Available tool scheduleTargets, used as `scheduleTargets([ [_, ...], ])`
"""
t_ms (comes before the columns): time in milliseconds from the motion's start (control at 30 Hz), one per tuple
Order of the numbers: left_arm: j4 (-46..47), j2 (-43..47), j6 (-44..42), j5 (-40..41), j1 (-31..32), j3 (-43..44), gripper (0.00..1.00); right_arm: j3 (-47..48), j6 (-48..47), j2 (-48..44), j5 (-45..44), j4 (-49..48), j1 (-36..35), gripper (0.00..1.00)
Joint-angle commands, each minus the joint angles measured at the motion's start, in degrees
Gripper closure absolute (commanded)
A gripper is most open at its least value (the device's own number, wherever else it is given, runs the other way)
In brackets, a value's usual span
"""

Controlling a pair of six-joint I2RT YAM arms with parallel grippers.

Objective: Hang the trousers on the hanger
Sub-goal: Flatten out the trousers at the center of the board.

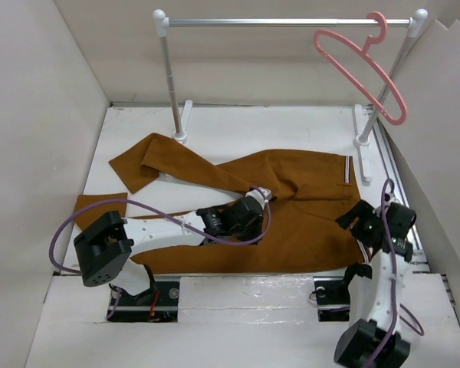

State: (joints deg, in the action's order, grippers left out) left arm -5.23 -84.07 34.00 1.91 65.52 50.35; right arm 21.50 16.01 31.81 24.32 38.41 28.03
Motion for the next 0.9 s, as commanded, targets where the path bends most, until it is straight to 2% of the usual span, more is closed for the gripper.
scheduleTargets([
  [0, 1.8, 3.7, 0.4, -1.0, 0.1, -0.8, 1.0, 6.3, -3.6, 11.6, 0.7, -6.6, -0.3, 0.24],
  [33, 1.5, 4.0, 0.3, -1.1, 0.1, -0.6, 1.0, 11.0, -5.7, 21.3, 1.3, -8.4, -0.3, 0.23],
  [100, 0.4, 4.5, 0.3, -0.5, 0.1, -0.5, 1.0, 16.2, -12.6, 29.2, -0.5, -10.1, -0.3, 0.22],
  [133, 0.1, 5.7, 0.6, 0.3, 0.1, -1.5, 1.0, 22.7, -18.6, 36.8, -3.0, -12.1, 0.2, 0.21],
  [233, 0.6, 7.0, 1.2, 0.5, 0.1, -3.1, 1.0, 25.5, -21.6, 41.0, -4.1, -14.4, 2.4, 0.2],
  [367, 2.0, 7.5, 3.4, -1.4, 0.1, -4.9, 1.0, 31.0, -23.5, 54.3, 1.5, -17.3, 4.0, 0.19],
  [633, 1.0, 5.8, 4.8, -0.6, 0.6, -4.6, 1.0, 27.5, -18.1, 65.1, 13.1, -30.4, 3.5, 0.18],
  [867, -0.4, 5.9, 3.4, 1.1, 0.6, -3.5, 1.0, 17.7, -9.4, 62.8, 18.3, -42.6, 1.4, 0.28],
])
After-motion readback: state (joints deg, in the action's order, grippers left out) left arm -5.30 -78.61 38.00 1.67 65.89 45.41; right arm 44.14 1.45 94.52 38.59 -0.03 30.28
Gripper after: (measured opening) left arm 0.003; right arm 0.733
